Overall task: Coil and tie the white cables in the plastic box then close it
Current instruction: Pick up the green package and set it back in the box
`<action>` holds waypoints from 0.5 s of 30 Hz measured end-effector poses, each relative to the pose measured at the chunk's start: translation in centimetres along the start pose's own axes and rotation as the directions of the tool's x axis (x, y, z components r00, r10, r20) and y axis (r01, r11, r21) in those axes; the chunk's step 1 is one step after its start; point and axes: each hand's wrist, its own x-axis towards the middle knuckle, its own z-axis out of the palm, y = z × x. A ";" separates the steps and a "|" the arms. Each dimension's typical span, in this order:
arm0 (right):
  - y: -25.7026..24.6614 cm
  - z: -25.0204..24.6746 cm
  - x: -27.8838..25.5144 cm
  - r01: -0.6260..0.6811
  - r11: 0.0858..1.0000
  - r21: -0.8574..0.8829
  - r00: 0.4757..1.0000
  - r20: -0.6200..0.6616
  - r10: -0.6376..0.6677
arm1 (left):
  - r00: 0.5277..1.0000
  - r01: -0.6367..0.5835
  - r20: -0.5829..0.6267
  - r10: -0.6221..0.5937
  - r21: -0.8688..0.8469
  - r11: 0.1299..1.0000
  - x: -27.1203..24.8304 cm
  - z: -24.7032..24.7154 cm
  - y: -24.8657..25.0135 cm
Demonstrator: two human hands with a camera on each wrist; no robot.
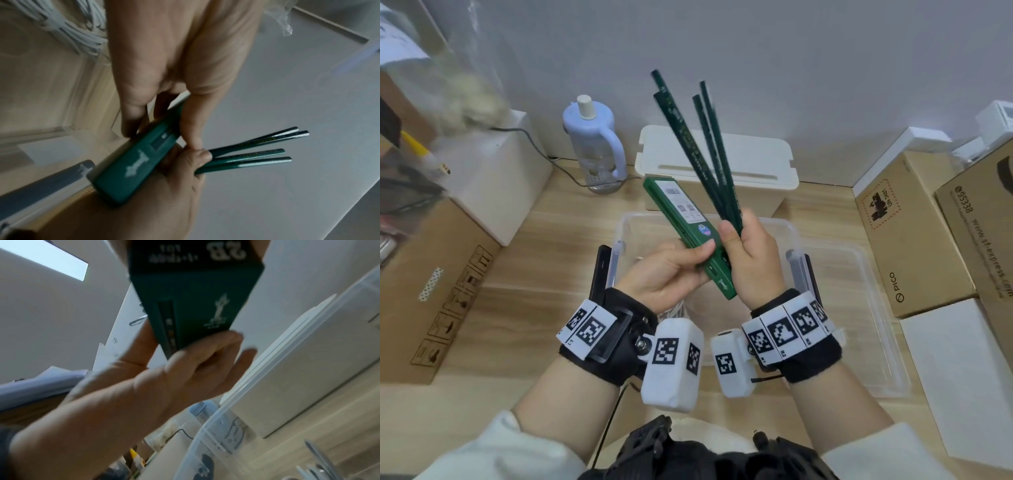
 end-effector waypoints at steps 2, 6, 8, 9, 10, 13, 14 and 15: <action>-0.2 -0.1 0.2 0.000 1.000 0.014 0.995 -0.097 0.001 | 0.995 0.100 0.007 -0.100 0.053 0.994 0.2 -0.1 0.0; -0.2 -1.1 0.5 -0.032 0.996 0.086 0.966 -0.252 0.053 | 0.994 0.100 -0.043 -0.103 -0.072 0.992 0.6 0.0 0.0; -0.1 -1.7 0.3 -0.049 0.990 0.132 0.973 -0.216 0.077 | 0.991 -0.011 -0.135 -0.011 -0.158 0.987 0.9 0.1 0.3; -0.1 -1.8 0.0 -0.051 0.984 0.168 0.986 -0.151 0.077 | 0.984 -0.056 -0.175 0.029 -0.155 0.986 1.0 0.0 0.5; 0.1 -1.6 -0.2 -0.058 0.982 0.182 0.995 -0.072 0.073 | 0.979 -0.081 -0.196 0.054 -0.130 0.988 1.1 0.0 0.8; 0.4 -1.2 -1.0 -0.081 0.995 0.064 0.993 0.089 0.075 | 0.979 -0.100 -0.185 0.088 -0.059 0.993 1.0 0.3 1.5; 0.3 -1.2 -1.1 -0.099 0.995 0.010 0.985 0.142 0.096 | 0.980 -0.119 -0.167 0.108 -0.058 0.991 1.0 0.3 1.7; 0.1 -1.2 -1.2 -0.111 0.993 -0.045 0.973 0.200 0.118 | 0.979 -0.144 -0.154 0.134 -0.059 0.988 0.9 0.2 1.8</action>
